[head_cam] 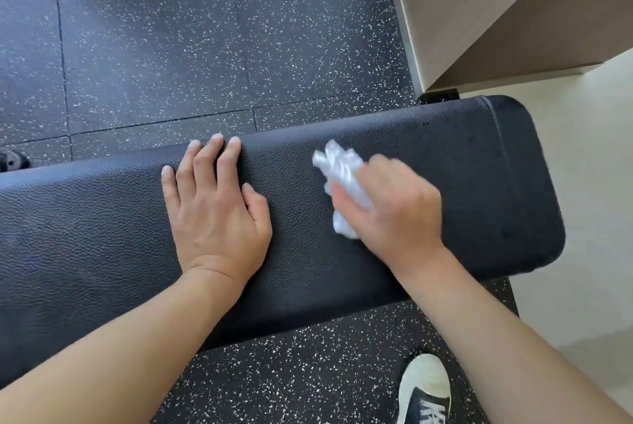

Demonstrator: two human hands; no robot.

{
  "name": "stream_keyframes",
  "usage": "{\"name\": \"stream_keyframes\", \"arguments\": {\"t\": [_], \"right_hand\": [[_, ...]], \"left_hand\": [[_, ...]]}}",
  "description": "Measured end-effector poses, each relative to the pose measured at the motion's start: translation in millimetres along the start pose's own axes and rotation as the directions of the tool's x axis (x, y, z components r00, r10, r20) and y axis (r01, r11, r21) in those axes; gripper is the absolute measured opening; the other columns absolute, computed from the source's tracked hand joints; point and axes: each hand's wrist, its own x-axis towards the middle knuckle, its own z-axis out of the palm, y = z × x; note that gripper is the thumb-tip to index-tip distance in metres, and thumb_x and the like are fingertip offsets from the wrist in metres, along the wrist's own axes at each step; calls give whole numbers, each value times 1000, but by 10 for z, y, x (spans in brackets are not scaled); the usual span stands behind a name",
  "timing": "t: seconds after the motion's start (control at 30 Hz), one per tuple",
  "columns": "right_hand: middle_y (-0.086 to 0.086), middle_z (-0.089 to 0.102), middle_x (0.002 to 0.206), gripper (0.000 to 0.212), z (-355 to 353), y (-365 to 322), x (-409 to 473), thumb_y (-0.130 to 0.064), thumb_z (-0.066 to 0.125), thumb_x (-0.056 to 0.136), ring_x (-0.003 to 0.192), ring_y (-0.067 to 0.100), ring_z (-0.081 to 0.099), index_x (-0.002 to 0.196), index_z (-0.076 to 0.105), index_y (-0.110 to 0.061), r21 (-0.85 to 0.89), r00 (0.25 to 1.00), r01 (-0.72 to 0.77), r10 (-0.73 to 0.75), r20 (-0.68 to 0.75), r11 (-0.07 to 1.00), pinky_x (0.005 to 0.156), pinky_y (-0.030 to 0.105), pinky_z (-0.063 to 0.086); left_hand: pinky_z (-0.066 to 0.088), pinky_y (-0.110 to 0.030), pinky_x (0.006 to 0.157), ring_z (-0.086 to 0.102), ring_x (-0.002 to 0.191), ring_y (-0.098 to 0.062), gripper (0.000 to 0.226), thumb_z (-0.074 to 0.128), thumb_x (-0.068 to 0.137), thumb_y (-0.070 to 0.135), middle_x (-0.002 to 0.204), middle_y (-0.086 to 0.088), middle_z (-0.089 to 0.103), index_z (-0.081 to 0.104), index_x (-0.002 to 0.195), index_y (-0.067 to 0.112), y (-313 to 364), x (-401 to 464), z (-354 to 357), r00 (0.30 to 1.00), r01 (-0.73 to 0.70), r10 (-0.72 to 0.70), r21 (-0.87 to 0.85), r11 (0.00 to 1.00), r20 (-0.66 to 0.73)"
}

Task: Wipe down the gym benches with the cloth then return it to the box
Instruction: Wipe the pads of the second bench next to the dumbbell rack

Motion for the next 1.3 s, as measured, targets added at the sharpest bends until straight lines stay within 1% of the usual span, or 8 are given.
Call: {"name": "stream_keyframes", "arguments": {"t": [0.1,0.3,0.57,0.77,0.9,1.03,1.17,1.3], "right_hand": [[1,63,77,29,291,-154,575,-45,69,93,68,25,61,88,72,-17,-9,985,-169,169,36,986,53,34,38],[2,64,79,30,331,-410,664,-46,67,94,72,27,61,87,70,-17,37,984,-146,141,109,989,56,33,32],[1,44,71,32,-500,120,-844,-41,59,101,61,22,41,79,57,-17,90,964,194,-207,164,977,48,37,38],[2,51,73,32,-531,597,-360,-45,54,96,65,32,55,81,52,-17,-106,950,-264,278,146,959,53,31,31],[3,59,74,30,-133,-269,-186,-43,58,90,63,30,58,82,63,-15,-90,971,-209,217,96,974,50,32,30],[2,60,75,30,24,-833,-167,-43,58,92,63,27,56,82,65,-15,73,990,-103,96,100,992,50,35,38],[1,55,70,29,-182,-347,-392,-41,65,94,61,24,52,78,62,-17,93,997,26,-32,67,995,50,37,40],[-1,52,72,28,-566,759,-604,-47,60,90,64,27,55,83,44,-25,-20,980,-164,165,115,986,49,31,36]], "left_hand": [[12,-56,129,29,155,-30,62,41,93,32,160,-5,43,46,153,18,11,3,-12,1000,5,-5,-2,1000,8],[12,-55,129,28,156,-29,60,41,95,32,161,-4,43,45,154,19,29,-6,-49,1000,2,-2,7,1000,22],[13,-61,128,25,157,-32,59,42,100,28,164,-8,39,40,158,15,18,-30,-93,997,-23,21,23,999,74],[13,-68,125,24,156,-38,67,27,96,35,164,-10,36,36,158,13,-19,-12,-70,990,-76,70,44,996,122],[9,-72,122,19,158,-38,61,41,96,24,166,-5,33,37,157,19,-40,-26,-59,973,-166,161,15,986,162],[14,-57,129,23,159,-31,55,48,103,18,168,-9,34,43,157,12,-37,-30,-45,911,-361,372,-92,928,177],[22,-64,123,33,154,-39,62,34,95,18,165,-13,39,48,155,10,15,11,-123,874,-444,439,-23,896,210],[30,-60,123,36,153,-37,65,33,93,15,166,-13,39,48,156,12,35,103,-97,657,-722,698,-29,691,286]]}}
